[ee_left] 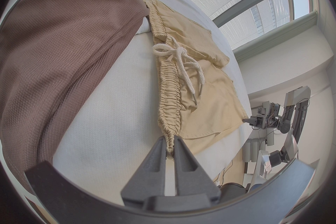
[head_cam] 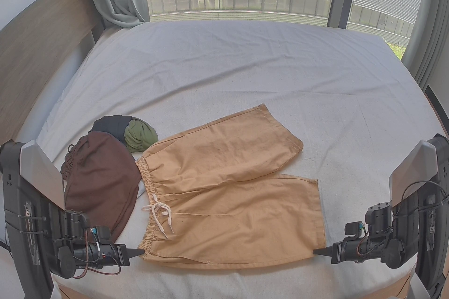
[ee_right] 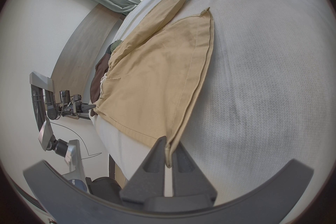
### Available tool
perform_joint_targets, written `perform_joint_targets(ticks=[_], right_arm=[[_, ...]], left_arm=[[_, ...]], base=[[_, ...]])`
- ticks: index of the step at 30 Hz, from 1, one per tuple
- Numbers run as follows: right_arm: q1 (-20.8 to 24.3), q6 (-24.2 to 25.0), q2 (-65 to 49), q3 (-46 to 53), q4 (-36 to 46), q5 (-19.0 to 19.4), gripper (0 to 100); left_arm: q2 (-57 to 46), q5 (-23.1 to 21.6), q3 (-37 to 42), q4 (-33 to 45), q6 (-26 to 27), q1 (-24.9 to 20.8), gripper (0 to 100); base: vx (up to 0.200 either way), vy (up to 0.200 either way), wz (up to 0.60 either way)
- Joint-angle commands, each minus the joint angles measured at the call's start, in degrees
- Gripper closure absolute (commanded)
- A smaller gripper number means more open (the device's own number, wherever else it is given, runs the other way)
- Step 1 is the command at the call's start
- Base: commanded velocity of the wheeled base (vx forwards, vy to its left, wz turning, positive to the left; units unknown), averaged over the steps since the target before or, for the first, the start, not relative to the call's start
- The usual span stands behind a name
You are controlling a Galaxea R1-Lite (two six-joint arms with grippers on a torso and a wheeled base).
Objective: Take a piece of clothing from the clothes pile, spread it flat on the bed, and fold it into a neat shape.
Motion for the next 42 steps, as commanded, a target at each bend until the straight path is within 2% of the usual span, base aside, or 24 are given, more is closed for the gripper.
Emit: perform_joint_targets(ticks=[1,10,14,20,28,31,36,42], right_arm=[[-0.2,0.0,-0.1,0.0,0.0,0.0,100],[-0.9,0.2,-2.5,-0.9,0.0,0.0,100],[-0.4,1.1,-6.8,-2.2,0.1,0.1,100],[-0.4,5.9,-12.3,-6.1,0.2,-0.1,100],[-0.2,11.4,-16.4,-13.6,0.2,-0.8,100],[-0.3,12.9,-16.4,-16.2,0.3,-0.8,100],[-0.7,15.2,-16.4,-19.1,0.3,-0.7,100],[-0.6,15.9,-16.5,-21.4,0.3,-0.6,100]], left_arm=[[0.4,0.0,1.0,-0.3,0.1,0.0,100],[-0.6,-0.3,0.6,-1.6,0.2,0.6,100],[-4.8,-0.6,-2.4,-1.6,-1.1,-0.1,100],[-8.6,-0.2,-6.2,-1.6,-6.9,-0.8,100],[-8.9,1.2,-12.4,-1.6,-9.7,-1.8,100],[-8.9,2.6,-13.3,-1.7,-12.4,-2.5,100],[-10.0,2.9,-13.5,-1.7,-14.0,-2.5,100],[-11.6,2.9,-14.7,-1.7,-21.3,-3.2,100]], base=[[0.000,0.000,0.00],[0.000,0.000,0.00],[0.000,0.000,0.00],[0.000,0.000,0.00],[0.000,0.000,0.00],[0.000,0.000,0.00],[0.000,0.000,0.00],[0.000,0.000,0.00]])
